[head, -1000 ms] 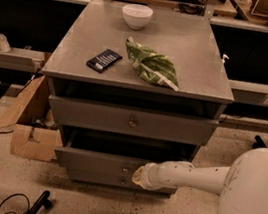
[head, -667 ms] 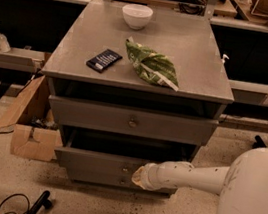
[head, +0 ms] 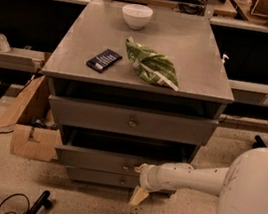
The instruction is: Close middle drawer
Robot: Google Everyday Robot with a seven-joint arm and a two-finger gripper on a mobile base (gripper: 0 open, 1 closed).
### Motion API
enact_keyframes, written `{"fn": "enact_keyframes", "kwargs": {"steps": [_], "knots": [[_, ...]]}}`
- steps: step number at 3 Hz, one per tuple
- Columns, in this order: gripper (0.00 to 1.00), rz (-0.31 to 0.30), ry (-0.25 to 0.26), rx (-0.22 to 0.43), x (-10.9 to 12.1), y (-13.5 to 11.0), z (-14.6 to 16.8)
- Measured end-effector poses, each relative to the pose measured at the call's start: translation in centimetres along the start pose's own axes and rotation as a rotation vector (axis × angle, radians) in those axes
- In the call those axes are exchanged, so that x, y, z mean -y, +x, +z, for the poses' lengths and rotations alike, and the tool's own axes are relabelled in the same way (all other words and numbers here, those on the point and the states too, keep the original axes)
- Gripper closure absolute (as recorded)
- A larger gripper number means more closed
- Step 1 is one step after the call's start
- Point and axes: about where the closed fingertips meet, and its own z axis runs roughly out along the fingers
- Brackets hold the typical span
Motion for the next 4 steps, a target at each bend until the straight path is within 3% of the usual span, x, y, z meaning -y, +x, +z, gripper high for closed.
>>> {"fn": "enact_keyframes", "kwargs": {"steps": [1, 2, 3, 4], "knots": [[0.02, 0.000, -0.001, 0.000, 0.0, 0.0, 0.0], [0.25, 0.000, -0.003, 0.001, -0.1, -0.1, 0.1], [0.56, -0.018, 0.000, -0.027, 2.1, 1.1, 0.2], [0.79, -0.030, 0.015, -0.040, 4.6, 2.1, 0.1]]}}
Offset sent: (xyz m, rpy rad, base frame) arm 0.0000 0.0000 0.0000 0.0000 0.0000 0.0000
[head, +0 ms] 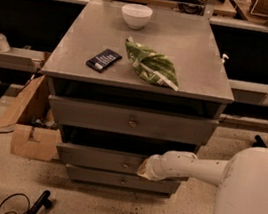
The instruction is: Close middle drawer
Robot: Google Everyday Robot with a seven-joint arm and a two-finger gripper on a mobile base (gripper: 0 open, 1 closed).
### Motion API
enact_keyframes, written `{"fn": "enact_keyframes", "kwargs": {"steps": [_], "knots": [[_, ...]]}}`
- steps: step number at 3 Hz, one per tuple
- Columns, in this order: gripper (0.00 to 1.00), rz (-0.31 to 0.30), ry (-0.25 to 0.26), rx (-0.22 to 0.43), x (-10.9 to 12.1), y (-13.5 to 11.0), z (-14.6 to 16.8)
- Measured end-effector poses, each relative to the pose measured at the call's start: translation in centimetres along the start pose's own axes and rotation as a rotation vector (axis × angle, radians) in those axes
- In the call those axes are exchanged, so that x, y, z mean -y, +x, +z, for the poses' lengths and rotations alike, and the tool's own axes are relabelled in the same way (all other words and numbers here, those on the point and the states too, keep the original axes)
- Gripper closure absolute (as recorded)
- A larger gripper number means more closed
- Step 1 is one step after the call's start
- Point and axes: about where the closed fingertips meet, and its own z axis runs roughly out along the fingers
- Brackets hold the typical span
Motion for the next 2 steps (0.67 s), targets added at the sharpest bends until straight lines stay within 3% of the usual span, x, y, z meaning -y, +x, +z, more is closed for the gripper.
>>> {"fn": "enact_keyframes", "kwargs": {"steps": [1, 2], "knots": [[1.00, 0.001, 0.000, -0.002, -0.03, 0.06, 0.11], [1.00, 0.001, 0.000, -0.002, -0.02, 0.09, 0.15]]}}
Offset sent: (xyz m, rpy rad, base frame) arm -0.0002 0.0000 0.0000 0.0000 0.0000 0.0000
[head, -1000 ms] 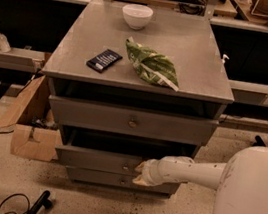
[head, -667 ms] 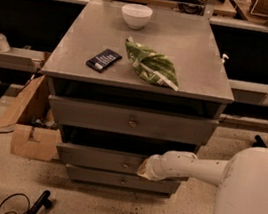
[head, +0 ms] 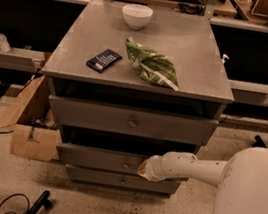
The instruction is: Close middle drawer
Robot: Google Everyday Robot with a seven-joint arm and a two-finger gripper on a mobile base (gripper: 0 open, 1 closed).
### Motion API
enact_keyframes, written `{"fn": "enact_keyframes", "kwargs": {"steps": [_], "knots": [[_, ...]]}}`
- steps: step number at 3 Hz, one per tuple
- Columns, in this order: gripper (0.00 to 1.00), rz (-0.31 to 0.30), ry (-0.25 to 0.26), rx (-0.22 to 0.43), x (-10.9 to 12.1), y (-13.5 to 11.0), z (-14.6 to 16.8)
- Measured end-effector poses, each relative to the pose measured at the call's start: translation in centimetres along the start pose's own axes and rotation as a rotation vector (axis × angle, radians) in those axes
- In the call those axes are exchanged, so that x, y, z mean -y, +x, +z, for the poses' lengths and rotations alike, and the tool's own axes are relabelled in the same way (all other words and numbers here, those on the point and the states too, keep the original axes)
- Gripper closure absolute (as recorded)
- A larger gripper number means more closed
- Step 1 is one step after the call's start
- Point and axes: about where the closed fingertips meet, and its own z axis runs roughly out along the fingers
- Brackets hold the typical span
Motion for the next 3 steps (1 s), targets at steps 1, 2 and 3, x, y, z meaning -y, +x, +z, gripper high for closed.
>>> {"fn": "enact_keyframes", "kwargs": {"steps": [1, 2, 3], "knots": [[1.00, -0.010, 0.019, -0.015, 0.9, 0.3, 0.0], [1.00, -0.010, 0.019, -0.015, 0.9, 0.3, 0.0], [1.00, -0.026, 0.083, -0.053, 3.3, 0.7, -1.5]]}}
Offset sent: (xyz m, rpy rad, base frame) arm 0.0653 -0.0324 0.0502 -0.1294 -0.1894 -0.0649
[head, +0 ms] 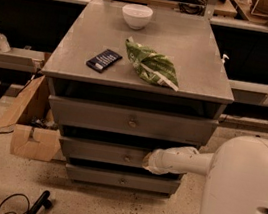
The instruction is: Close middle drawer
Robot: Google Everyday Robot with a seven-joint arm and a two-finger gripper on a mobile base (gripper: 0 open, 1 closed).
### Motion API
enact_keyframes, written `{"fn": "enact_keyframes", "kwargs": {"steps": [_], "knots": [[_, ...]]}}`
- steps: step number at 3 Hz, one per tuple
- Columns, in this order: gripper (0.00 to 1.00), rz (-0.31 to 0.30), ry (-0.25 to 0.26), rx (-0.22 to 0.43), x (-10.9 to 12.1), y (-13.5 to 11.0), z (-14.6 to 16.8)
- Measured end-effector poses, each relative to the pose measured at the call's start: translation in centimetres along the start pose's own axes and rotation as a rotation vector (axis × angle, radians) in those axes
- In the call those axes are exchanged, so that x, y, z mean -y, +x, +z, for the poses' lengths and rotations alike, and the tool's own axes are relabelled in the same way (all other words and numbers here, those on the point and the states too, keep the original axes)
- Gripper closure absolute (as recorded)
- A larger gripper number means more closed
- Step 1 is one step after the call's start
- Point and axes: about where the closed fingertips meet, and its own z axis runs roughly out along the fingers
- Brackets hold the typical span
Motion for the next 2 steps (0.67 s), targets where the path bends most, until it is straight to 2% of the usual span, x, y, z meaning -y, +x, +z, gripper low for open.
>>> {"fn": "enact_keyframes", "kwargs": {"steps": [1, 2], "knots": [[1.00, 0.000, 0.000, 0.000, 0.0, 0.0, 0.0], [1.00, -0.055, -0.026, 0.012, -3.5, 0.0, -2.6]]}}
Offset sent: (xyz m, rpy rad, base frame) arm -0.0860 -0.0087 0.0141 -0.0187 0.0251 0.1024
